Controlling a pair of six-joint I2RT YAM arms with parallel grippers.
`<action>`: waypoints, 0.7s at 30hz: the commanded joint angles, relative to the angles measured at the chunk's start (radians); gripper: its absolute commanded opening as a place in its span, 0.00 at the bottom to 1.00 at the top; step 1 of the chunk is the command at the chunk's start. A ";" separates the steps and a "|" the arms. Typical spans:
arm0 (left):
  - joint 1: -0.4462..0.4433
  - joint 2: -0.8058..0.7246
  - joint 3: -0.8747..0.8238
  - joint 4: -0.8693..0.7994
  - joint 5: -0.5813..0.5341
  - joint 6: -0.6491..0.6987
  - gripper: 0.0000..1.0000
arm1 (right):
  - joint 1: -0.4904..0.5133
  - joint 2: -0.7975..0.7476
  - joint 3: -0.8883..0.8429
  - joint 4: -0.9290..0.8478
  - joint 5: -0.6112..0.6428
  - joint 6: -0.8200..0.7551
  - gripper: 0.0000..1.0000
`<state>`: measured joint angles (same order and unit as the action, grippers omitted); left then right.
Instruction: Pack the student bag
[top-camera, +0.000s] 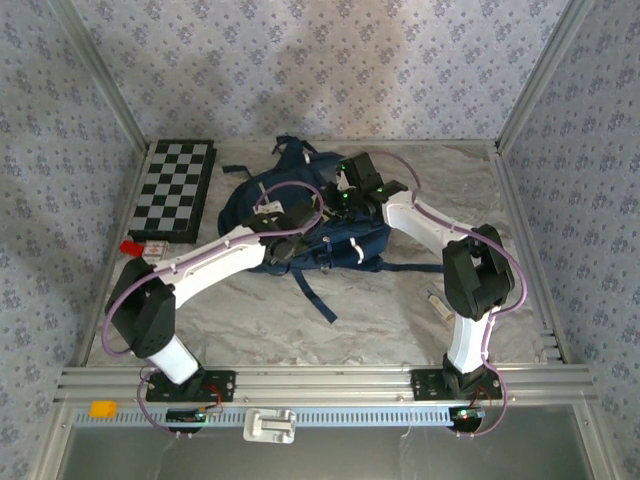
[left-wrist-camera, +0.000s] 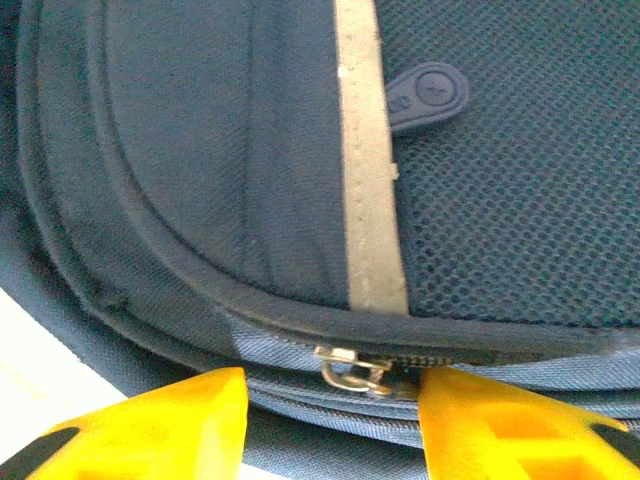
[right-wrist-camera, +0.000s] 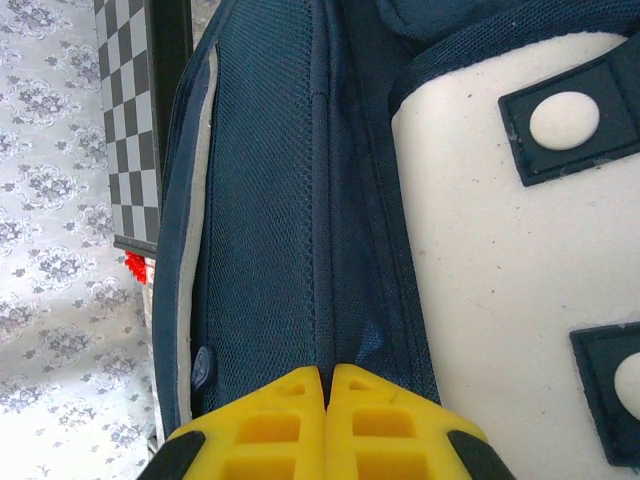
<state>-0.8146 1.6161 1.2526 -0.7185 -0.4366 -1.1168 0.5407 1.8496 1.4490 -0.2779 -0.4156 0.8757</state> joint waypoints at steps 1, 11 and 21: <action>0.021 0.023 0.036 0.026 0.026 0.065 0.42 | -0.005 -0.032 0.033 0.068 -0.025 0.011 0.00; 0.068 0.030 0.033 0.091 0.072 0.115 0.30 | 0.003 -0.017 0.038 0.065 -0.034 0.006 0.00; 0.107 0.040 0.055 0.110 0.092 0.161 0.11 | 0.011 -0.005 0.035 0.070 -0.043 0.001 0.00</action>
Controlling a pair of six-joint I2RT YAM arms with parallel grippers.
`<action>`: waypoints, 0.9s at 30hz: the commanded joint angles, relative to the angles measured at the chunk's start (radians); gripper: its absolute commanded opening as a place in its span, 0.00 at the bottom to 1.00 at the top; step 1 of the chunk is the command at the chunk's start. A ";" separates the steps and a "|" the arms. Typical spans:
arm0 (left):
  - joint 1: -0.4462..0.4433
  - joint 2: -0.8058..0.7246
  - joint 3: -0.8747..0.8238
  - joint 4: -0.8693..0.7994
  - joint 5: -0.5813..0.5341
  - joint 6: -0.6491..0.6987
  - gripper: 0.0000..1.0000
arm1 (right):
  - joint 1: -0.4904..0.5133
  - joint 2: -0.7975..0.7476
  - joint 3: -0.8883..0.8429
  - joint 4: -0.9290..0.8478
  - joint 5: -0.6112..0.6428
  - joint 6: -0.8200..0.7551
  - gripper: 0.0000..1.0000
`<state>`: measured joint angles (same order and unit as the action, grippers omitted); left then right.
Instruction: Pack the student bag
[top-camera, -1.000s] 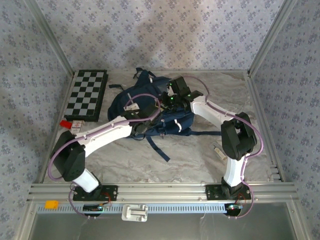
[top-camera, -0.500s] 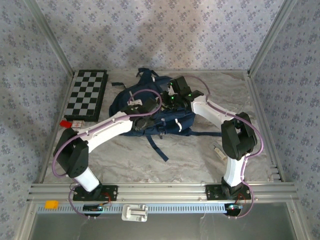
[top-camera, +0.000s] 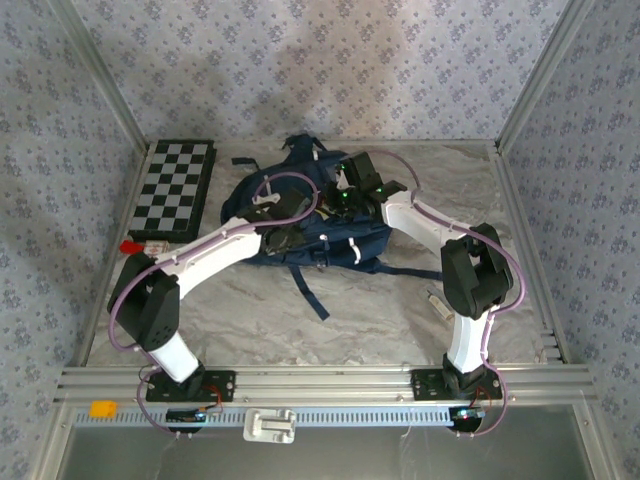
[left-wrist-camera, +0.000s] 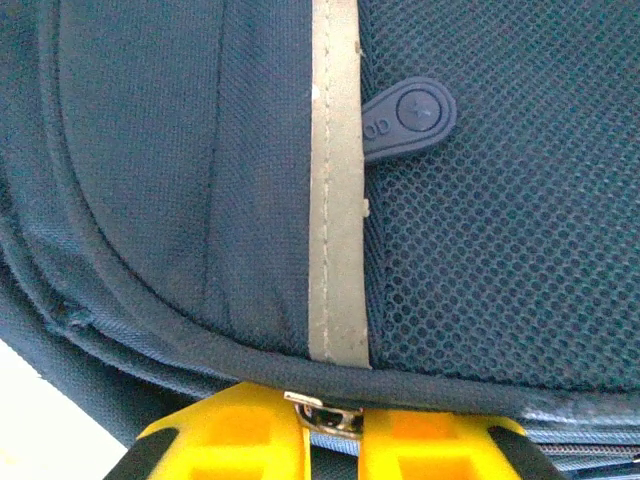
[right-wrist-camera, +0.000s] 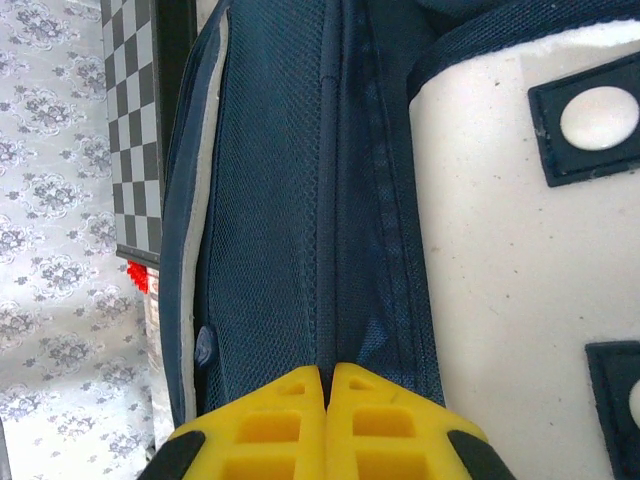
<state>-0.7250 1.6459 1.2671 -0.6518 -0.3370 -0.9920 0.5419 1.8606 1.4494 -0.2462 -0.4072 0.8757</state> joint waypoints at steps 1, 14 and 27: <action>0.021 0.007 0.043 0.042 0.000 0.046 0.09 | 0.010 -0.015 0.034 0.035 -0.053 -0.003 0.00; 0.086 -0.143 -0.068 -0.012 0.170 0.216 0.00 | -0.080 -0.061 0.007 -0.044 -0.051 -0.097 0.00; 0.169 -0.129 -0.101 0.077 0.348 0.507 0.00 | -0.084 -0.025 0.055 -0.109 -0.079 -0.172 0.00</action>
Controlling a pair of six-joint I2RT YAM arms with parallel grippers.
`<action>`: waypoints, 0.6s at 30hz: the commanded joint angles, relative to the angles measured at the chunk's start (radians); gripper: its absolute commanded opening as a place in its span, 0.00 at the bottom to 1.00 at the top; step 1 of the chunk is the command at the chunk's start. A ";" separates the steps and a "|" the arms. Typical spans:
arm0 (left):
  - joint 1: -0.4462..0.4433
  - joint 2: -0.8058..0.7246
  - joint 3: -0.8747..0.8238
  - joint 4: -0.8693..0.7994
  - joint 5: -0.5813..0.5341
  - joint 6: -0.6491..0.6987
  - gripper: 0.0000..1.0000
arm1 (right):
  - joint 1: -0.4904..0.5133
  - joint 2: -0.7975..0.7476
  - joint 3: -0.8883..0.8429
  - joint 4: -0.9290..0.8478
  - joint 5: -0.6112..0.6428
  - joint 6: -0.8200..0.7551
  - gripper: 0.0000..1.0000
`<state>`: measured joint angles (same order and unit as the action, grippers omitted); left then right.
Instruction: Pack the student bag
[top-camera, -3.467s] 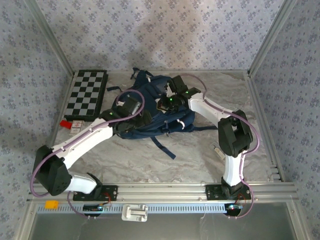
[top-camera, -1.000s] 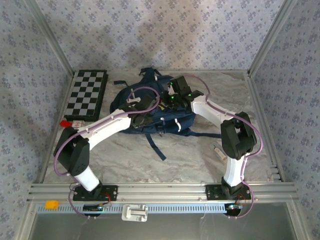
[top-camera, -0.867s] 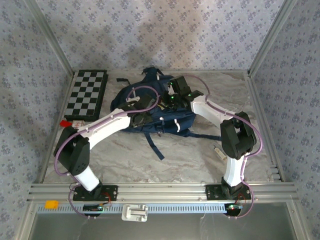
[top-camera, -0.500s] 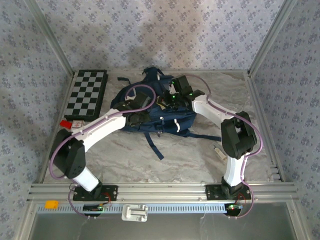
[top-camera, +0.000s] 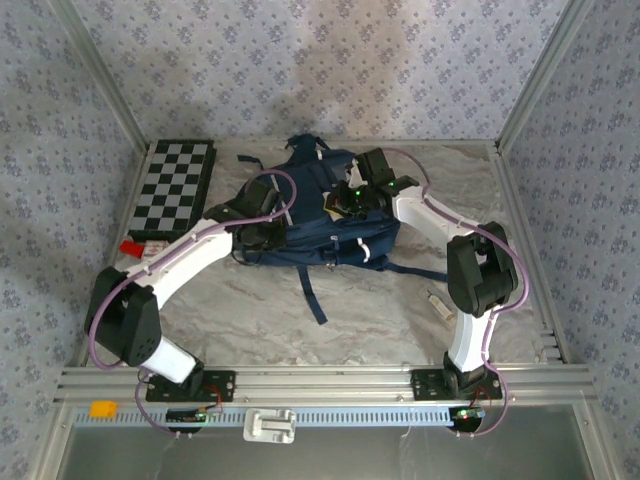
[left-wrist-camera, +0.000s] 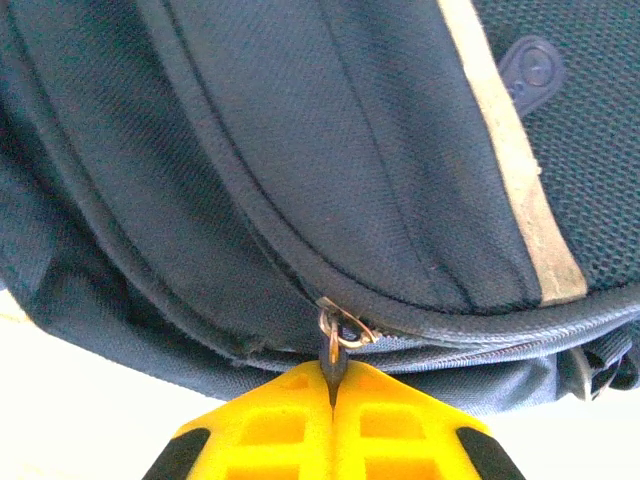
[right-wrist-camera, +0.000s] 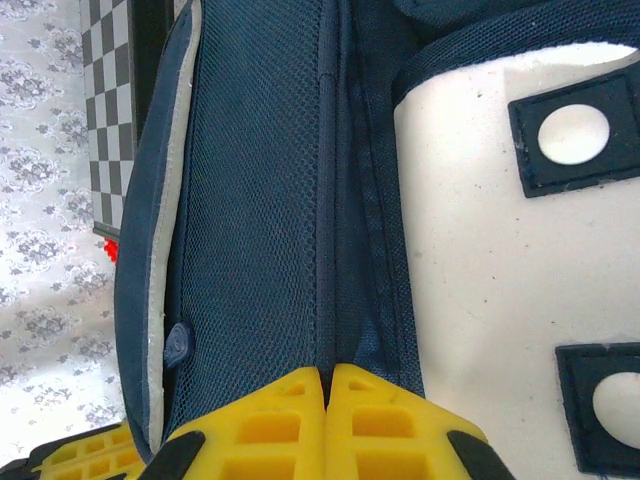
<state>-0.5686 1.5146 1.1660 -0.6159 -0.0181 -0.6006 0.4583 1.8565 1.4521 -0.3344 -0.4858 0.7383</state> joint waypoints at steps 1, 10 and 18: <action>0.012 0.007 -0.005 0.072 0.038 0.144 0.00 | 0.007 -0.018 0.058 -0.024 0.002 -0.035 0.00; 0.012 0.043 -0.007 0.190 -0.003 0.299 0.07 | 0.025 -0.010 0.073 -0.029 0.006 -0.026 0.00; 0.015 0.019 -0.034 0.201 0.007 0.359 0.00 | 0.012 0.000 0.081 -0.088 0.031 -0.084 0.00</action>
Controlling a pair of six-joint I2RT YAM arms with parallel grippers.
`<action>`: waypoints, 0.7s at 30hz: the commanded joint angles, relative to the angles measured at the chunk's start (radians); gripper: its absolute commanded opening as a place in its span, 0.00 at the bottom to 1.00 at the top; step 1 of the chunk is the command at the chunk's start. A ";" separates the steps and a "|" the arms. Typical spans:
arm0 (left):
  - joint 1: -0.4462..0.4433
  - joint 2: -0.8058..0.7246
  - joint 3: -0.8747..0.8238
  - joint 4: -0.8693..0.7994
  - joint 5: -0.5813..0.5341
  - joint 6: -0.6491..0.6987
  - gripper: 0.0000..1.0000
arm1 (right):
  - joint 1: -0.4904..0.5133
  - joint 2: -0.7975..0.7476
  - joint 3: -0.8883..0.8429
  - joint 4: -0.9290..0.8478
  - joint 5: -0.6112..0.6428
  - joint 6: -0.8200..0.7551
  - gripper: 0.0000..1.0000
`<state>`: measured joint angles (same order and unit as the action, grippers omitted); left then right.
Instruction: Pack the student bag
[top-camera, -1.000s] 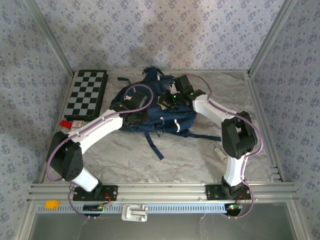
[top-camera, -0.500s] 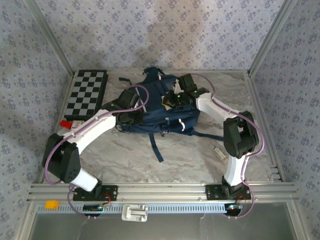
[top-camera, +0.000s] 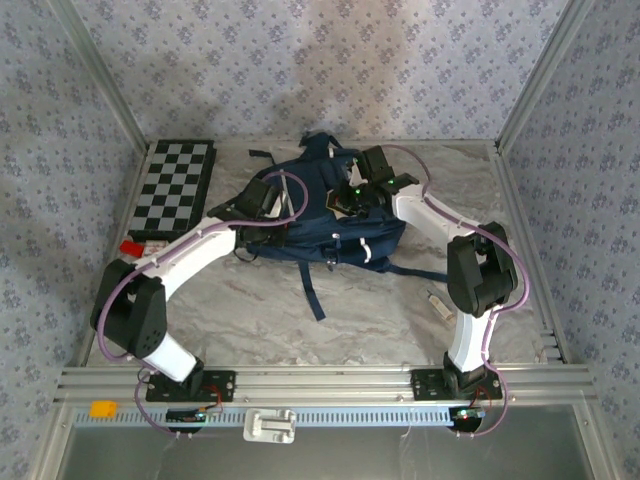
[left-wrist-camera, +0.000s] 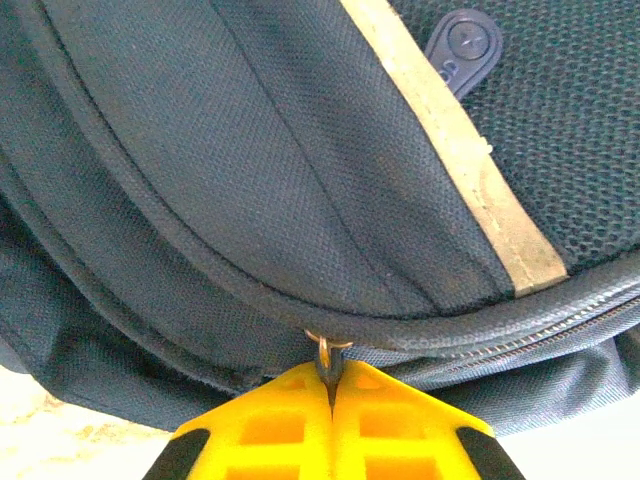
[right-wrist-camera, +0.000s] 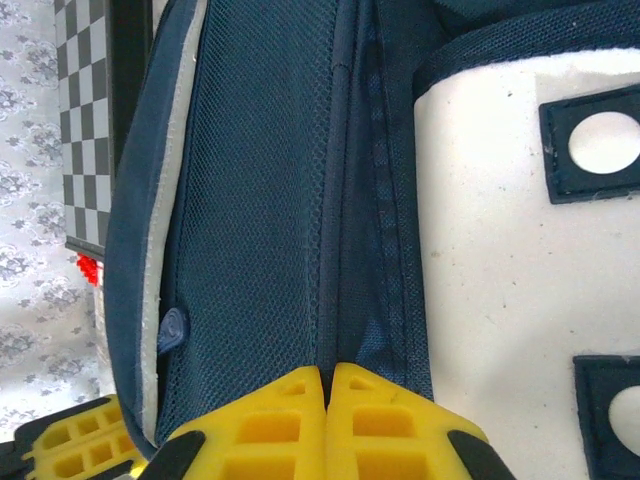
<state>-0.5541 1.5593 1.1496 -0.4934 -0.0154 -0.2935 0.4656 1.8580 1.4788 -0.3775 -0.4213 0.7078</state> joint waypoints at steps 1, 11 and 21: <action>-0.001 -0.045 -0.030 0.069 0.014 0.047 0.00 | -0.004 0.000 0.066 -0.072 -0.023 -0.070 0.00; -0.259 -0.066 -0.035 0.063 0.060 -0.086 0.00 | -0.072 0.158 0.282 -0.153 -0.052 -0.122 0.08; -0.264 0.015 0.013 0.078 -0.035 -0.157 0.00 | -0.090 -0.030 0.110 -0.229 -0.036 -0.089 0.49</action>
<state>-0.8310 1.5742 1.1362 -0.4114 0.0013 -0.4213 0.3836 1.9427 1.6547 -0.5774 -0.4671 0.5934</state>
